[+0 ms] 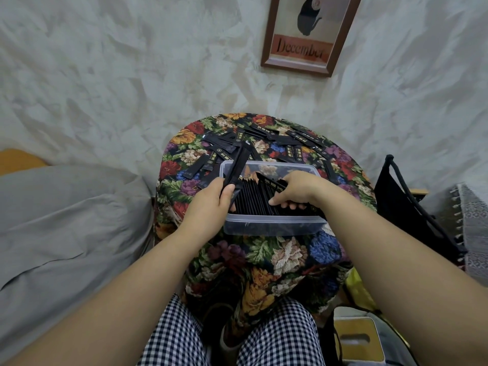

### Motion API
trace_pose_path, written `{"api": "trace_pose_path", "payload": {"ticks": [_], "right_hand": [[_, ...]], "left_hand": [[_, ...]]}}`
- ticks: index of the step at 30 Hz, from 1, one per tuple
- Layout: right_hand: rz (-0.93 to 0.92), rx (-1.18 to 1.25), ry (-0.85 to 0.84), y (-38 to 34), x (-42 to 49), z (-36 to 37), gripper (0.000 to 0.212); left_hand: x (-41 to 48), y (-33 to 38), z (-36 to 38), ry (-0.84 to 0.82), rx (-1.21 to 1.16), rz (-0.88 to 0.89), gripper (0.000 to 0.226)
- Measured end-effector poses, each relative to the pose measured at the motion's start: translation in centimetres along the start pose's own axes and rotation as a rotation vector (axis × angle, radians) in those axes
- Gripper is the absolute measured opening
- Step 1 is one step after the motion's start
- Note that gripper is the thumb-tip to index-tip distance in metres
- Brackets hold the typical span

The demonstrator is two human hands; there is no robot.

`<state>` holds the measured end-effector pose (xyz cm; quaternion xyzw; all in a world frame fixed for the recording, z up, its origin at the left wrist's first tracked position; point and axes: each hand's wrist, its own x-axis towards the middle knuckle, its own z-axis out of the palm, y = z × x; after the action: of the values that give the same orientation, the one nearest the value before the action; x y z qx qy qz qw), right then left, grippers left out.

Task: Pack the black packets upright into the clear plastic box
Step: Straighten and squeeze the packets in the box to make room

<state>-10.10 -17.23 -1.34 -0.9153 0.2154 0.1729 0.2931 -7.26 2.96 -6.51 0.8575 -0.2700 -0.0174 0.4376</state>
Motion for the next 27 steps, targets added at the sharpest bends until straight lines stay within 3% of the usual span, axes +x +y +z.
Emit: {"api": "trace_pose_path", "payload": {"ticks": [5, 7, 13, 19, 27], "right_hand": [[0.009, -0.061, 0.022, 0.1, 0.0, 0.1, 0.04], [0.001, -0.036, 0.016, 0.0, -0.4, 0.0, 0.032], [-0.002, 0.359, 0.011, 0.4, -0.9, -1.0, 0.01], [-0.084, 0.531, 0.033, 1.1, -0.9, -0.8, 0.019], [-0.109, 0.364, 0.243, 1.5, -1.2, -0.7, 0.018]], "left_hand": [[-0.1, 0.0, 0.0, 0.002, -0.007, -0.003, 0.029], [-0.1, 0.1, 0.0, 0.001, -0.011, -0.006, 0.03], [-0.2, 0.2, 0.0, 0.003, -0.015, -0.013, 0.029], [-0.2, 0.2, 0.0, 0.01, -0.01, -0.012, 0.029], [-0.1, 0.2, 0.0, 0.007, -0.008, -0.02, 0.028]]}}
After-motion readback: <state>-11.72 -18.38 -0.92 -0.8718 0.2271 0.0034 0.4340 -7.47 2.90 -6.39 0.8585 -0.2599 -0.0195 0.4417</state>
